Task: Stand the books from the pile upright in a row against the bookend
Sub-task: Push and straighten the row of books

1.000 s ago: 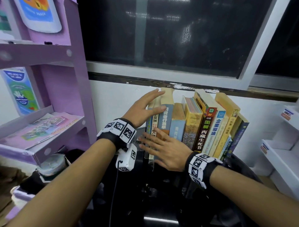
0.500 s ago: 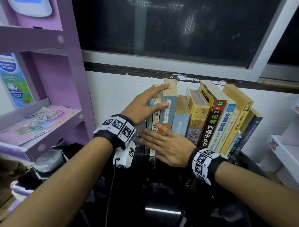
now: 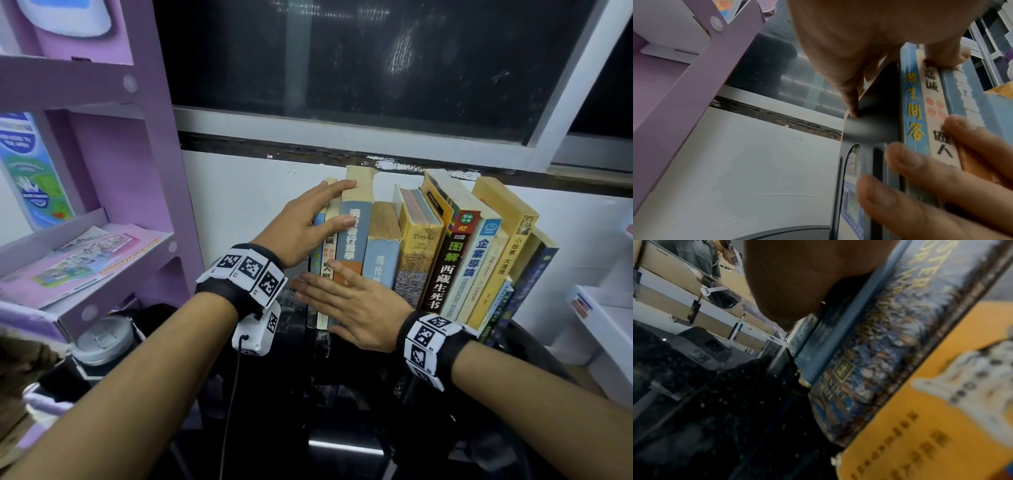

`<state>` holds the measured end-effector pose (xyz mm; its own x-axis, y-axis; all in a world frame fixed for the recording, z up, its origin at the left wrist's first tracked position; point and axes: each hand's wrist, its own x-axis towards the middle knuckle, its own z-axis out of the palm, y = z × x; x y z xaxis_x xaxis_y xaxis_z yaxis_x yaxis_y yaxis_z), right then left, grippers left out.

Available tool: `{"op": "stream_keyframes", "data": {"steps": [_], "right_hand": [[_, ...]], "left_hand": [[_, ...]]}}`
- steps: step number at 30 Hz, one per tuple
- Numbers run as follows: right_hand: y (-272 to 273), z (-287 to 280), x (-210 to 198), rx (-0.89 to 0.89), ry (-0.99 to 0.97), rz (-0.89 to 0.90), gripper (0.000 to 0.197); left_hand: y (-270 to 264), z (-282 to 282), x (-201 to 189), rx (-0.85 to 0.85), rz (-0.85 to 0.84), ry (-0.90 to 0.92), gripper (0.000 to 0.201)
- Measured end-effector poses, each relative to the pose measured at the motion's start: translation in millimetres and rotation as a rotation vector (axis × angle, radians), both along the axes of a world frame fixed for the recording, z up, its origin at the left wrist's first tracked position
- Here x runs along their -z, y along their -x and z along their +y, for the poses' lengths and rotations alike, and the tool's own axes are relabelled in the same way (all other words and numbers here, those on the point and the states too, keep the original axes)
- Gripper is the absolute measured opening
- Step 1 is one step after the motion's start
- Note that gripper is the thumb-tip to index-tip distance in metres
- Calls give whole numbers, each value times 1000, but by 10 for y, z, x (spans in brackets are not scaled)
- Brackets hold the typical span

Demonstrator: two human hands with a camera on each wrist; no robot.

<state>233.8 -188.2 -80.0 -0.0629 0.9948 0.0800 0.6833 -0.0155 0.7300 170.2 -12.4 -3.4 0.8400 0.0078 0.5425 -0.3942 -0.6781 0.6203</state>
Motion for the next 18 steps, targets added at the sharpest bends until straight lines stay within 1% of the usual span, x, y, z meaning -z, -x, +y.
{"op": "stream_keyframes", "data": {"steps": [8,11,15,18], "right_hand": [[55,-16,-45,8,6,38,73],[105,-45,-65,10,9,71,72],[169,-186,-78,-1,10,106,71],[145,-370,-87,10,0,115,73]], "left_hand": [[37,-45,-16,-23,-7,-39,53],[83,-66,-66,-57,12,-103,54],[127,-65,-148,-87,11,-183,59],[141,-136,-237,-90,-29,-239,60]]}}
